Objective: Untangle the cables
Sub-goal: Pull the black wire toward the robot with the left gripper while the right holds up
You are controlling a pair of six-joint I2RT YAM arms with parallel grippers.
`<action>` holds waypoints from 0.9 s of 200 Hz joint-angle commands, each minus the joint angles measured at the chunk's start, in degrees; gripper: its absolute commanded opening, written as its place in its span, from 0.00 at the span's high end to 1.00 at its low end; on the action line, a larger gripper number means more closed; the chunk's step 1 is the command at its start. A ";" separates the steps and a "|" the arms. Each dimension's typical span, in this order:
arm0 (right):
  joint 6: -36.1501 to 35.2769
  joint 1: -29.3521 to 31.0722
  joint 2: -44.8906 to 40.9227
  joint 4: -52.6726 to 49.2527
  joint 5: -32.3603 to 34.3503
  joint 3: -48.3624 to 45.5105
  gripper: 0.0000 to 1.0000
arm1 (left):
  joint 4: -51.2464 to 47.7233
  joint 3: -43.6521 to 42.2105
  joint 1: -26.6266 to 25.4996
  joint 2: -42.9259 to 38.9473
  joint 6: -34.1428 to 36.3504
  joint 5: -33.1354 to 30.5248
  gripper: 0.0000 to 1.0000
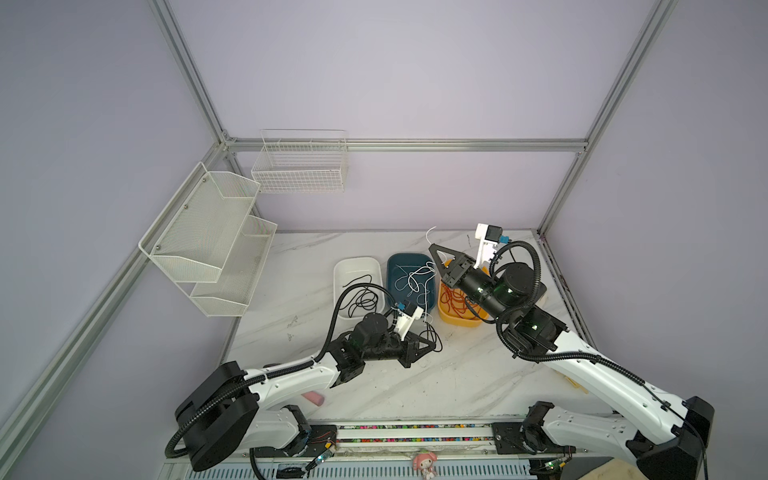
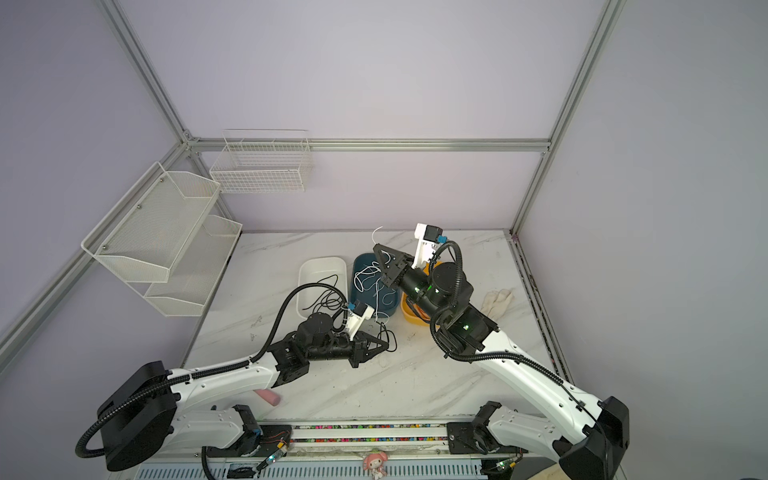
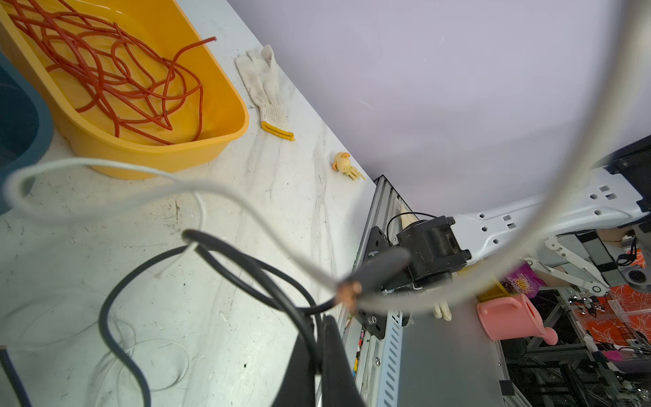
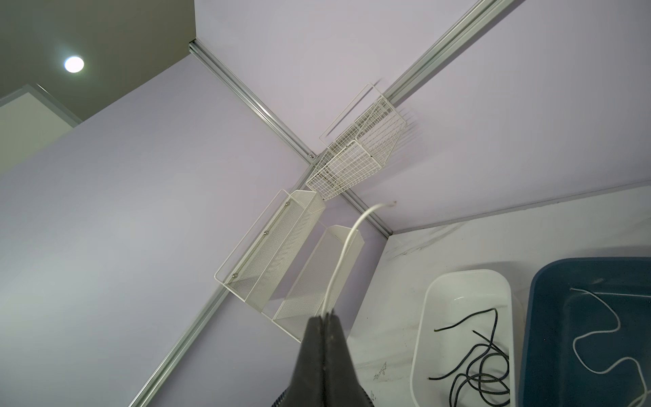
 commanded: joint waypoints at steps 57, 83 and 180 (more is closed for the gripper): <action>7.98 0.40 -1.50 12.32 5.17 -8.22 1.00 | -0.20 4.61 -2.38 1.25 0.62 3.48 1.00; 10.00 0.41 -2.25 13.51 8.01 -10.22 1.00 | -0.47 5.95 -3.20 2.16 1.01 3.51 1.00; 22.24 2.06 -3.66 16.51 16.10 -17.50 1.00 | -2.90 12.40 -5.11 5.25 2.53 4.81 1.00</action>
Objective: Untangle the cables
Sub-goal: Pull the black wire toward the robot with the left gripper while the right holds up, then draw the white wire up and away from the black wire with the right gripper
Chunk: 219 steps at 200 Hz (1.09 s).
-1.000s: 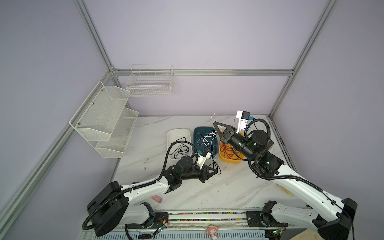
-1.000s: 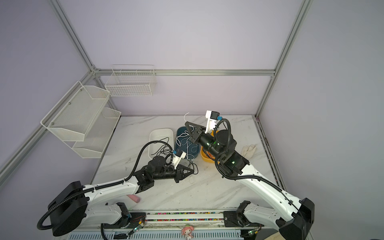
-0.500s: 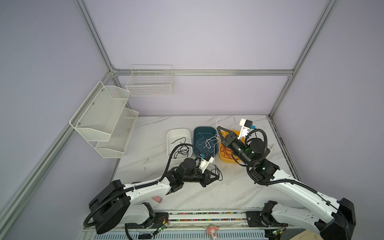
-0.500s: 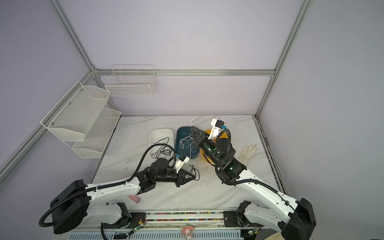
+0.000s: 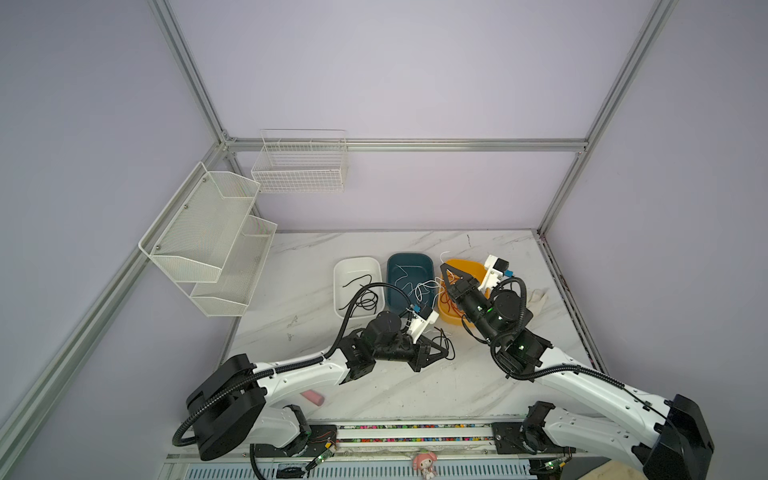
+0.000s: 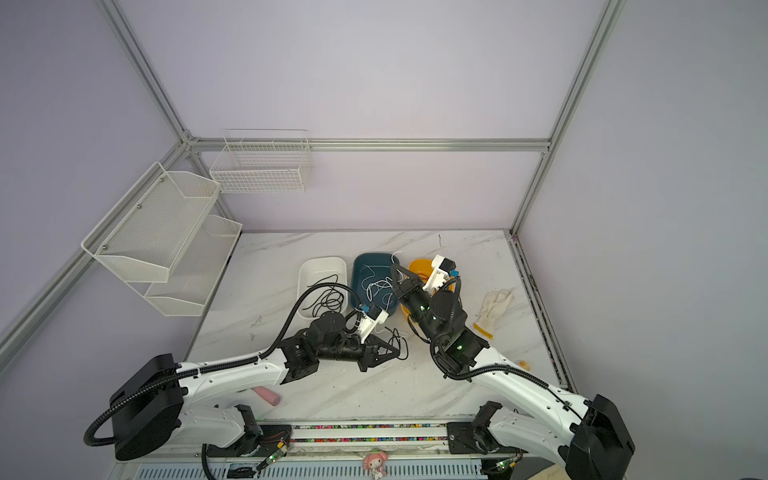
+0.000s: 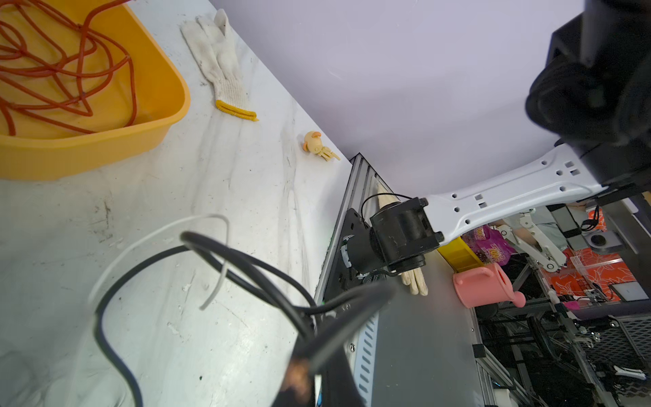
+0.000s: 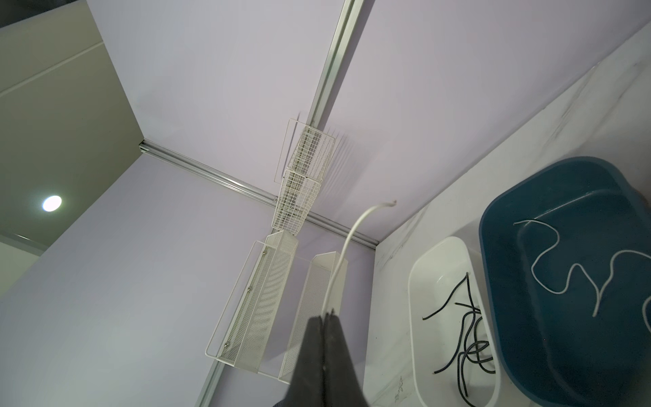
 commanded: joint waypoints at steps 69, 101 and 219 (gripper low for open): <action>-4.31 0.65 -1.46 -0.24 10.41 1.14 1.00 | -4.83 3.29 -1.11 -5.57 3.69 0.55 1.00; -11.01 0.01 -1.20 -0.40 14.35 2.00 1.00 | -7.80 1.84 -1.11 -9.37 4.16 0.82 1.00; -17.46 -13.35 -2.48 -10.42 13.26 4.37 1.00 | -24.28 -0.99 -1.20 -24.72 8.12 -4.66 0.98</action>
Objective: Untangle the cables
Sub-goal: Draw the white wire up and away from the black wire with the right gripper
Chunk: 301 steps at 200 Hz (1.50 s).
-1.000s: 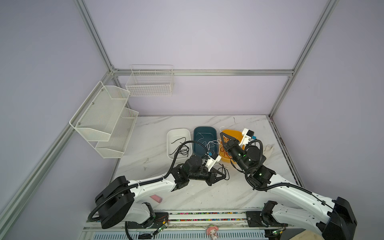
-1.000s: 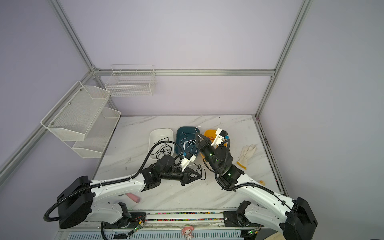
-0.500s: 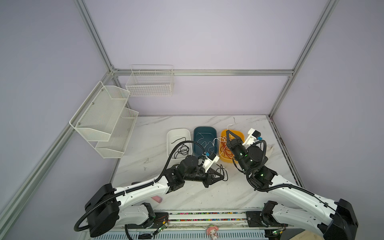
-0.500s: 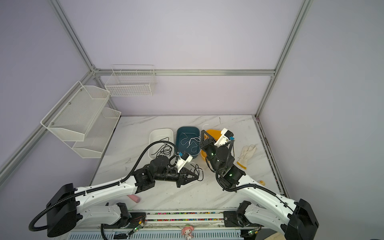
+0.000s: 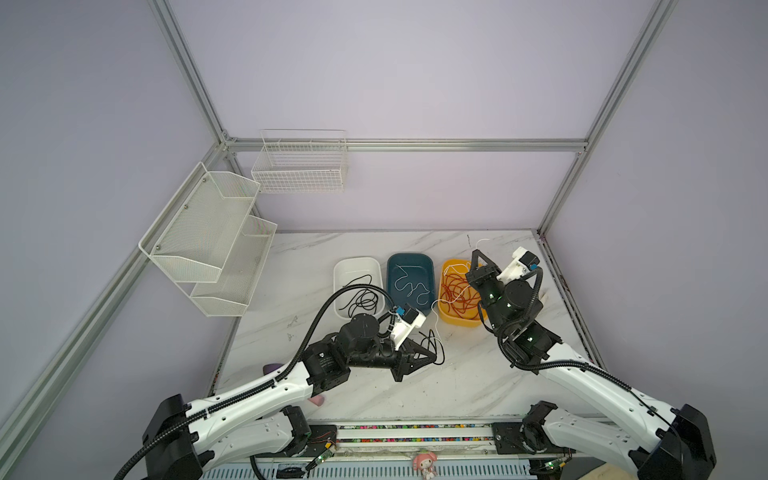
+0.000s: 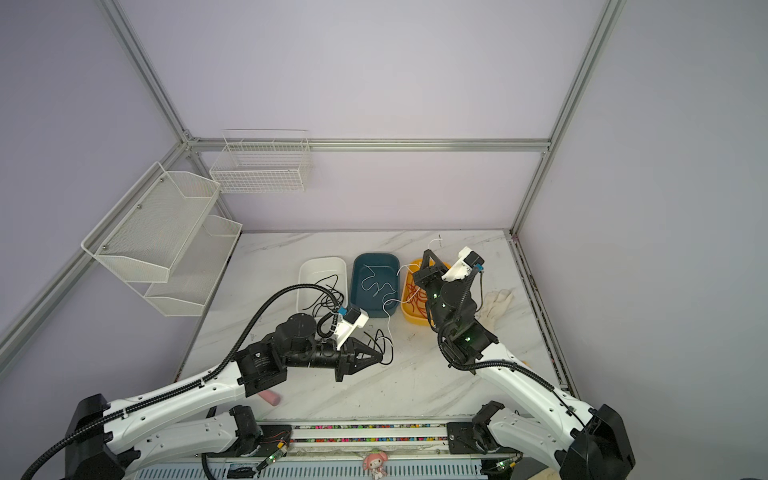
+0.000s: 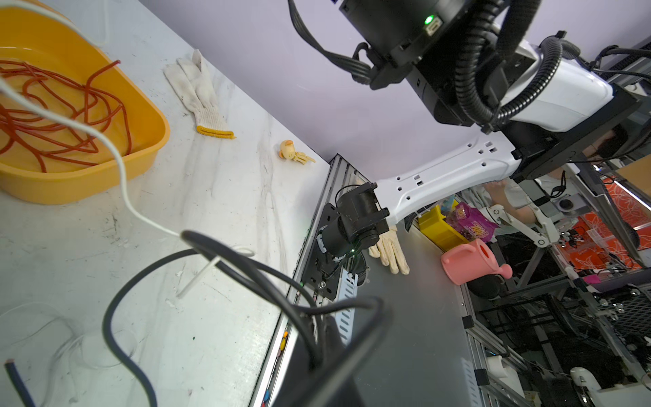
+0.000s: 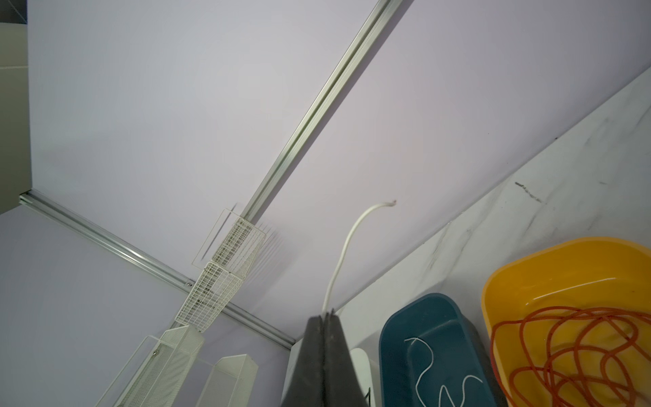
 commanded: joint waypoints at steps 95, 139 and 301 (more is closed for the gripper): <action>-2.30 -13.67 -3.96 -14.17 -1.87 4.24 1.00 | -20.63 -1.09 -0.24 -18.98 2.67 -15.81 1.00; -0.43 -18.42 -4.57 -17.76 -4.15 4.04 1.00 | -28.46 1.84 -0.18 -25.58 4.04 -21.14 0.99; -3.66 -20.53 0.69 -12.53 -34.48 14.32 1.00 | -33.62 6.19 -0.24 -22.03 8.29 -31.24 1.00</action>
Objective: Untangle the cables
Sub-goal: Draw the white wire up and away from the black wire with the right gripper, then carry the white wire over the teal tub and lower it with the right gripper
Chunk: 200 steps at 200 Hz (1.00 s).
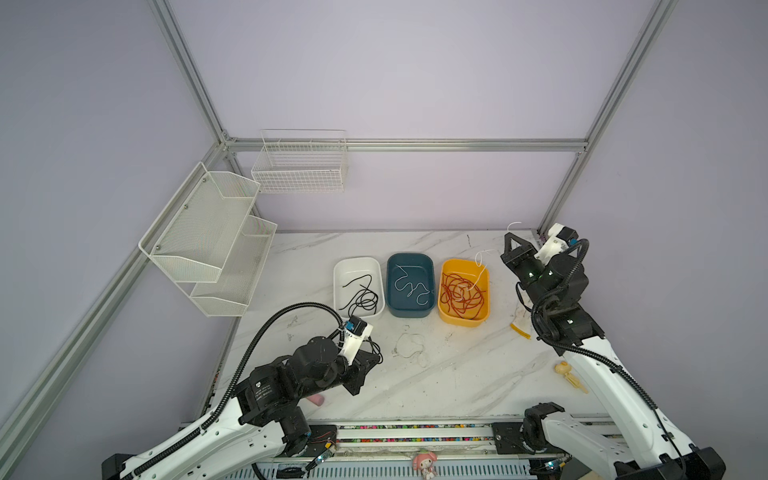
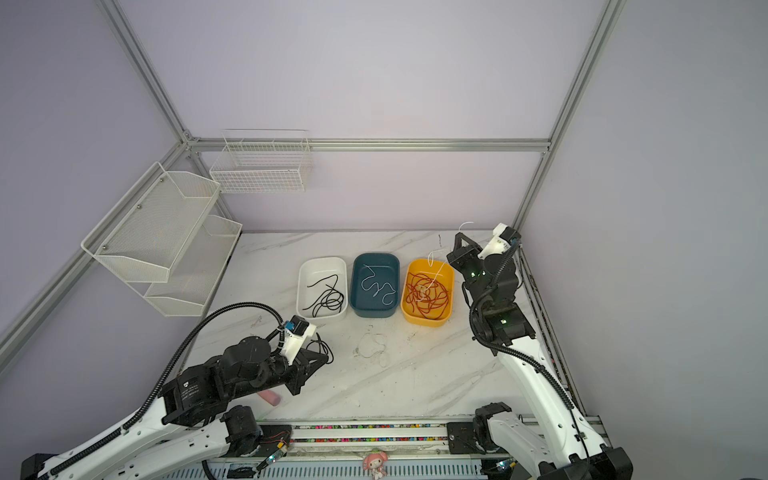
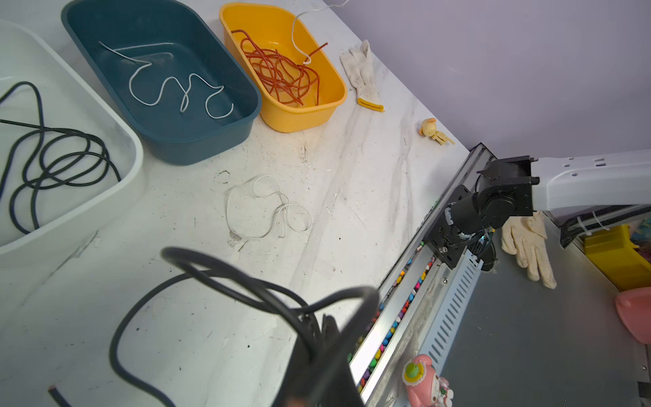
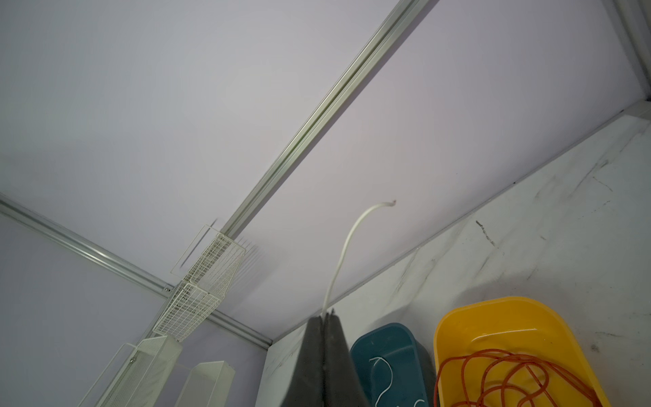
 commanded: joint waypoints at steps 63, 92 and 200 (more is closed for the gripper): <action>-3.48 4.33 10.67 6.24 -19.28 8.91 1.00 | 5.26 8.01 -0.24 3.25 9.02 -8.69 1.00; -8.50 9.40 14.45 3.83 -18.48 12.95 1.00 | 4.07 7.81 -0.16 3.61 12.29 -12.72 1.00; -10.96 14.92 30.70 8.26 -20.41 18.98 1.00 | 6.41 3.46 -0.07 -1.93 15.03 -19.31 1.00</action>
